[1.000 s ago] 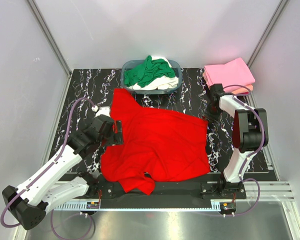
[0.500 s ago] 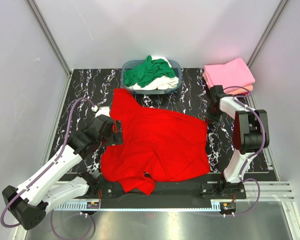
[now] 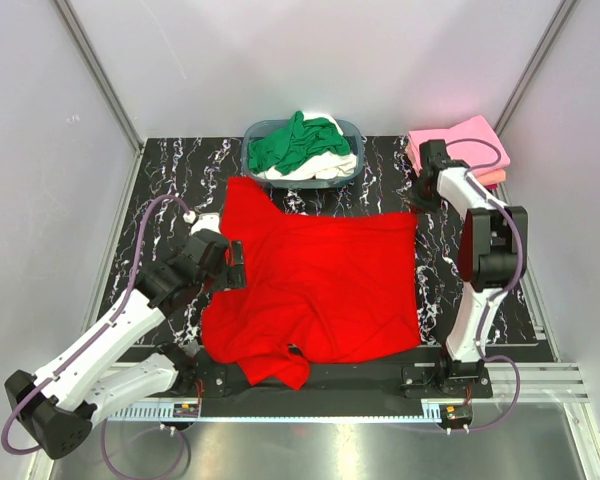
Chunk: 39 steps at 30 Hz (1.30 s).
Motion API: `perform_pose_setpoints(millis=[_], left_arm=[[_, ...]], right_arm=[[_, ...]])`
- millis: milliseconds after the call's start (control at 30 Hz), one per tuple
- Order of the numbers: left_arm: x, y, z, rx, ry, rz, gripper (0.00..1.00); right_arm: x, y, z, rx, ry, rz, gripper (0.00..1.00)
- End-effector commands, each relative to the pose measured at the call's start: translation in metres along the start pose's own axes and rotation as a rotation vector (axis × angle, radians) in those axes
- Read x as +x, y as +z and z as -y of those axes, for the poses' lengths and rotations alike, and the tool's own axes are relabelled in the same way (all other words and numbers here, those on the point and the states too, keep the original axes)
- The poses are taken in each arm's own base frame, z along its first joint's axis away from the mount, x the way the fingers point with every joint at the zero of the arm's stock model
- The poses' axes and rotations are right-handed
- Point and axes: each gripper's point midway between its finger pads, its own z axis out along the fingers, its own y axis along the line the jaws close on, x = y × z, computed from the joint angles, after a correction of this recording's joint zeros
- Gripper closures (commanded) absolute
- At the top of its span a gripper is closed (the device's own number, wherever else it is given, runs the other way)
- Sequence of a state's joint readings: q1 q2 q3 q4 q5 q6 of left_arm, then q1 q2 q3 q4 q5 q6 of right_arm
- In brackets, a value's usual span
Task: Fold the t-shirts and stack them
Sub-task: Flatten the tshirt out
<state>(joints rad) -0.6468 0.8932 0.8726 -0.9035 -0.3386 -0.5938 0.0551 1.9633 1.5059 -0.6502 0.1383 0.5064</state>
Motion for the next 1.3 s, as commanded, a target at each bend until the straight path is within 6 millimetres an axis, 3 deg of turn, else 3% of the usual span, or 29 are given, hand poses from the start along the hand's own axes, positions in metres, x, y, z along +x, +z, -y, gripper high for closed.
perform_pose_setpoints(millis=[0,100,133,167,267,333,367,400,433,467,600,667,700,767,800,833,867,933,967,1000,1067,1133,1167,1233,1267], left_arm=[[-0.005,0.005,-0.001,-0.014,0.005,0.028,0.05],[-0.005,0.007,-0.002,-0.021,0.009,0.02,0.05],[-0.004,0.008,-0.002,-0.025,0.013,0.014,0.04],[-0.005,0.009,-0.002,-0.026,0.012,0.013,0.04],[-0.01,0.014,-0.004,-0.022,-0.002,-0.003,0.04],[-0.02,0.02,-0.007,-0.022,-0.02,0.001,0.04],[-0.024,0.022,-0.009,-0.025,-0.025,0.0,0.03],[-0.038,0.023,-0.013,-0.034,-0.055,0.025,0.03],[-0.041,0.032,-0.015,-0.048,-0.057,0.0,0.02],[-0.056,0.032,-0.014,-0.045,-0.075,0.016,0.03],[-0.088,0.075,-0.016,-0.082,-0.131,-0.018,0.05],[-0.103,0.093,-0.011,-0.082,-0.165,-0.023,0.08],[-0.101,0.118,-0.007,-0.079,-0.172,-0.06,0.11],[-0.117,0.14,-0.003,-0.074,-0.205,-0.054,0.14],[-0.107,0.162,-0.002,-0.086,-0.209,-0.107,0.16],[-0.107,0.173,-0.002,-0.093,-0.224,-0.12,0.17],[-0.114,0.181,0.001,-0.09,-0.234,-0.12,0.18],[-0.104,0.208,-0.001,-0.102,-0.249,-0.172,0.21],[-0.109,0.216,-0.001,-0.1,-0.259,-0.167,0.21],[-0.1,0.232,-0.004,-0.116,-0.264,-0.202,0.22],[-0.104,0.245,-0.01,-0.133,-0.282,-0.215,0.23],[-0.095,0.263,-0.017,-0.158,-0.287,-0.257,0.24],[-0.106,0.266,-0.022,-0.181,-0.294,-0.243,0.25],[-0.109,0.276,-0.031,-0.205,-0.281,-0.254,0.26],[-0.126,0.277,-0.036,-0.204,-0.293,-0.236,0.26]], right_arm=[[-0.016,0.016,-0.001,0.051,-0.038,0.013,1.0],[-0.015,0.025,0.009,0.118,-0.021,-0.016,0.74],[-0.016,0.027,0.007,0.107,-0.016,-0.015,0.38],[-0.02,0.023,0.009,0.115,-0.014,0.003,0.24],[-0.037,0.007,0.007,0.107,-0.023,0.062,0.11],[-0.045,-0.008,0.006,0.096,-0.02,0.089,0.09],[-0.05,-0.026,0.004,0.073,-0.014,0.121,0.08],[-0.054,-0.035,0.001,0.051,-0.001,0.147,0.08],[-0.048,-0.039,0.004,0.043,0.004,0.146,0.08],[-0.05,-0.058,-0.003,-0.009,0.01,0.17,0.08],[-0.022,-0.067,-0.031,-0.192,0.004,0.115,0.16],[0.003,-0.058,-0.048,-0.268,-0.013,0.03,0.23],[0.008,-0.052,-0.055,-0.294,-0.02,0.01,0.28],[0.026,-0.037,-0.07,-0.336,-0.043,-0.069,0.4],[0.03,-0.032,-0.073,-0.341,-0.045,-0.09,0.43],[0.03,-0.028,-0.08,-0.352,-0.048,-0.102,0.52],[0.039,-0.015,-0.081,-0.343,-0.057,-0.137,0.54],[0.038,-0.007,-0.088,-0.347,-0.062,-0.146,0.59],[0.044,0.007,-0.087,-0.333,-0.062,-0.175,0.61],[0.046,0.013,-0.087,-0.323,-0.062,-0.187,0.62],[0.047,0.028,-0.091,-0.317,-0.065,-0.205,0.62],[0.048,0.045,-0.092,-0.299,-0.063,-0.223,0.63],[0.047,0.05,-0.094,-0.297,-0.064,-0.225,0.62],[0.044,0.066,-0.097,-0.279,-0.066,-0.236,0.62],[0.042,0.071,-0.099,-0.272,-0.067,-0.238,0.62]])
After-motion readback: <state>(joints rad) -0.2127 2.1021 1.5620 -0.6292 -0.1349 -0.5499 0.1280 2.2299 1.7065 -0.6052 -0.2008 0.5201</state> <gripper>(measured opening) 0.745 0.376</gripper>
